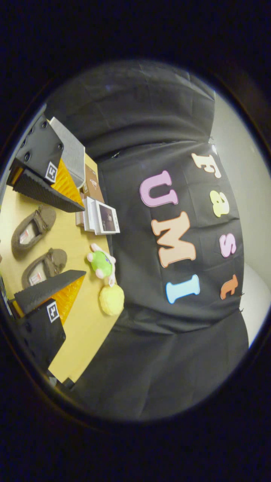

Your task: Open the storage box then place both shoes into the box .Put the left shoe in first, then the right shoe, with the right side of both shoes facing outward in a uniform manner.

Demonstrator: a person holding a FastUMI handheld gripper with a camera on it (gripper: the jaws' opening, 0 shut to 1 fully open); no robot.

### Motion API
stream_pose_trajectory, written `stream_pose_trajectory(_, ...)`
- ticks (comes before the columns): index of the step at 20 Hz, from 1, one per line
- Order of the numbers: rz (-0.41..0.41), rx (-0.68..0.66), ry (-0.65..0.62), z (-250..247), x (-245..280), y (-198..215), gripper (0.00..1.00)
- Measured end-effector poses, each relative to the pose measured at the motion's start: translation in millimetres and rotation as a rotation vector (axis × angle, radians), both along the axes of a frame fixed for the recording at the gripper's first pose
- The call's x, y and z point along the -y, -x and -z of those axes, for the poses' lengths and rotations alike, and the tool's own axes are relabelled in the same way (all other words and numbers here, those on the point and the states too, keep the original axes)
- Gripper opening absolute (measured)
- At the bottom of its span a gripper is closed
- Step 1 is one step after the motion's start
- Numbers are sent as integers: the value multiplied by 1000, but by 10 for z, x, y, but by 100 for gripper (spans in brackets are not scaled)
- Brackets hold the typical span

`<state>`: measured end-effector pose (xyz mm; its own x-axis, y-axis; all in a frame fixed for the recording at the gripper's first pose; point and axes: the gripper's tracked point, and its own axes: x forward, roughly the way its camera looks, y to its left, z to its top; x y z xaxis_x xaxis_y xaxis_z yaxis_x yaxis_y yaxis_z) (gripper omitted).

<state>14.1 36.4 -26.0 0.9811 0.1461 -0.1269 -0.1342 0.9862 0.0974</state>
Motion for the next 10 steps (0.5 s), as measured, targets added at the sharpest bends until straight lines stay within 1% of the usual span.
stream_pose_trajectory(6,-70,-142,-77,411,-172,-46,98)
stream_pose_trajectory(8,-97,-202,-133,538,-246,-60,98)
stream_pose_trajectory(10,-134,-281,-223,696,-388,-55,98)
